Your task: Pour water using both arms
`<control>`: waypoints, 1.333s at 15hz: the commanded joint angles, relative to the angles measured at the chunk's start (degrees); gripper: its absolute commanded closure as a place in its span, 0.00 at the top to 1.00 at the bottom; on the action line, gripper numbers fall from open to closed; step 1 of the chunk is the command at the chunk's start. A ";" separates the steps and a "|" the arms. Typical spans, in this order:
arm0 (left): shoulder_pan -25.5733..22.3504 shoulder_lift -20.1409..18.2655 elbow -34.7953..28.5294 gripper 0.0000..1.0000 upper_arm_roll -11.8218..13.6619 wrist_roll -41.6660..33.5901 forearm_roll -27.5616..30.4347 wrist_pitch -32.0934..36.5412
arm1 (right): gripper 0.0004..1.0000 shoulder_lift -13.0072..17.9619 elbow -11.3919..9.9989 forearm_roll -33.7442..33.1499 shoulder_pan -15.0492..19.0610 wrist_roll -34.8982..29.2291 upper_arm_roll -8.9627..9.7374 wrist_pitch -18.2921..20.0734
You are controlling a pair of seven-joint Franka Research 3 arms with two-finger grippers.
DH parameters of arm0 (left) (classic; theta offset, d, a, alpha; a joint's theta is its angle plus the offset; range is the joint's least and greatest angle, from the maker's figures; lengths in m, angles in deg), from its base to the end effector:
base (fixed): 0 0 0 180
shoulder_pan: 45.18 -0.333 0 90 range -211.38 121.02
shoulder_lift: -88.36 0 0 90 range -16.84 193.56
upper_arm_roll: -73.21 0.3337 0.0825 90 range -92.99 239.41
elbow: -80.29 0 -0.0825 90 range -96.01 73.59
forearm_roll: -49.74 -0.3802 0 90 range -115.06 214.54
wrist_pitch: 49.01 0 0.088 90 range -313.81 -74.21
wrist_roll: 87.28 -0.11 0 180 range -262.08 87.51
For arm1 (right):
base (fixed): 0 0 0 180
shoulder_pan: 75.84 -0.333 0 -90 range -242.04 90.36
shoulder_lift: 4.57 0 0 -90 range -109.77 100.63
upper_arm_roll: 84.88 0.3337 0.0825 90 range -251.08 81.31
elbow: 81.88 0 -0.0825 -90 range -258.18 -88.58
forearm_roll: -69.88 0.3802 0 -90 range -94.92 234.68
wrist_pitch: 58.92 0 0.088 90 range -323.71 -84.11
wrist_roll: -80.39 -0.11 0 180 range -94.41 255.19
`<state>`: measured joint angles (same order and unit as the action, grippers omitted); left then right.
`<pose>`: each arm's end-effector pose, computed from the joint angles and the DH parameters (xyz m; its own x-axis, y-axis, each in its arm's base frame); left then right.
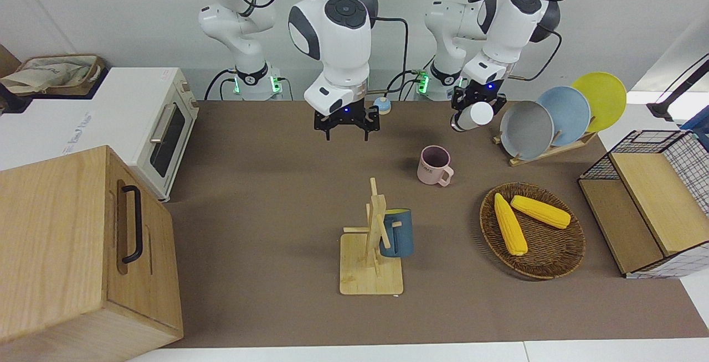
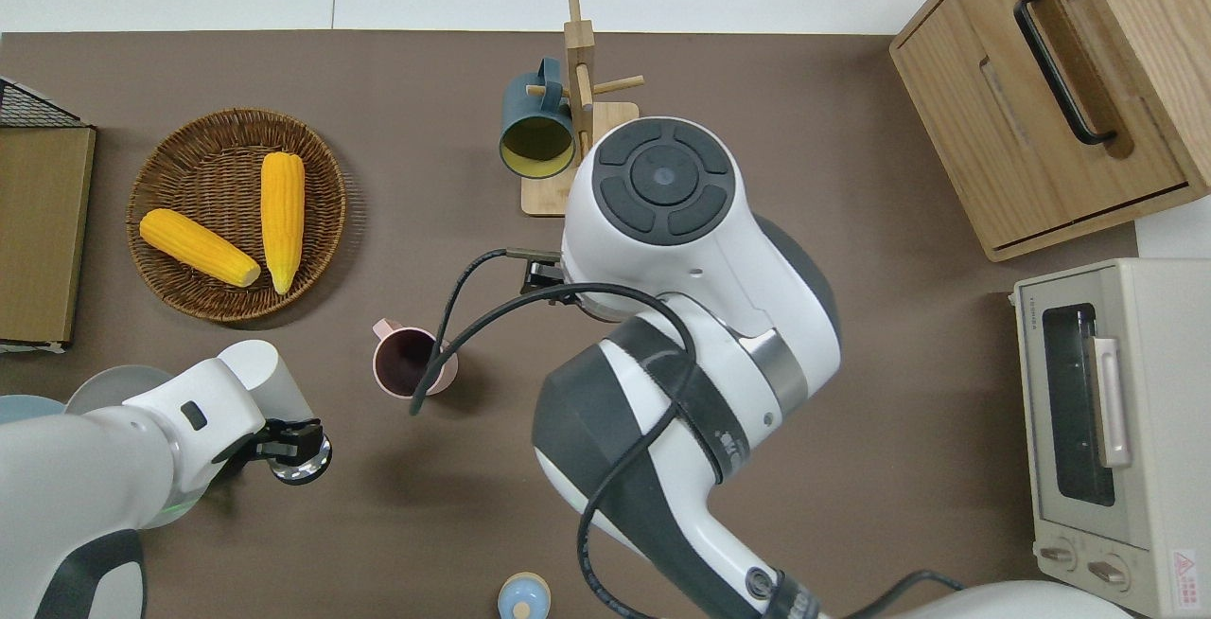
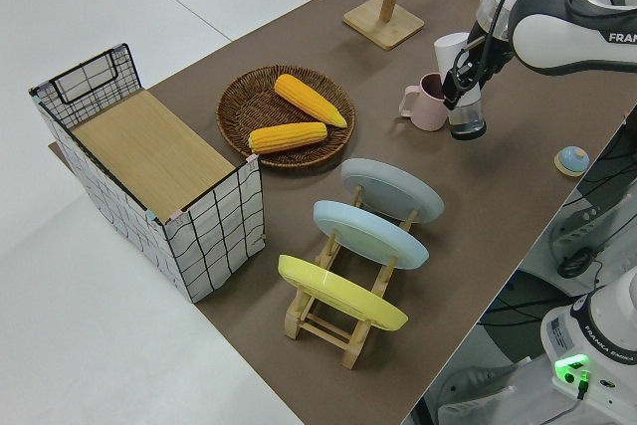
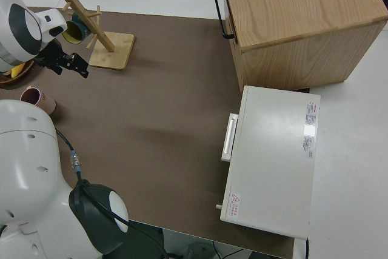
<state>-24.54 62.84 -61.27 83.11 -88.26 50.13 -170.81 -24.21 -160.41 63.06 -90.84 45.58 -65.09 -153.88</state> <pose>0.4015 -0.0727 0.4736 0.9735 -0.2080 0.0954 -0.2157 -0.9733 0.0785 0.5656 0.3340 0.5428 0.9996 -0.0047 -0.0275 -0.0041 -0.9997 0.0241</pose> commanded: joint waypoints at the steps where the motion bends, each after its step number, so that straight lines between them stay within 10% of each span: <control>1: 1.07 -2.61 -2.05 0.00 -2.33 1.68 1.55 -1.16 | 0.98 7.59 -8.03 -1.79 5.23 12.45 0.33 0.57; 4: 1.16 -2.26 -2.50 0.00 -3.91 2.38 1.81 -1.08 | 0.98 11.72 -11.21 -1.53 9.81 22.81 -0.63 0.65; 9: 1.69 -0.68 -2.67 0.00 -6.99 3.44 2.87 -0.20 | 0.98 16.03 -12.97 -0.39 9.99 37.85 -10.72 0.74; 15: 1.51 4.68 -1.36 0.00 -8.49 4.23 2.87 0.85 | 0.98 19.73 -16.57 4.96 10.17 38.76 -16.53 -0.05; 20: 1.25 9.78 4.96 0.00 -7.79 3.44 2.78 7.88 | 0.99 19.56 -16.32 5.68 10.17 38.85 -17.16 0.39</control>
<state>-23.63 69.88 -62.05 74.50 -84.80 52.37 -168.02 -5.88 -175.06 67.36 -81.21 83.01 -82.53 -152.76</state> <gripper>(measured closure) 0.357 0.013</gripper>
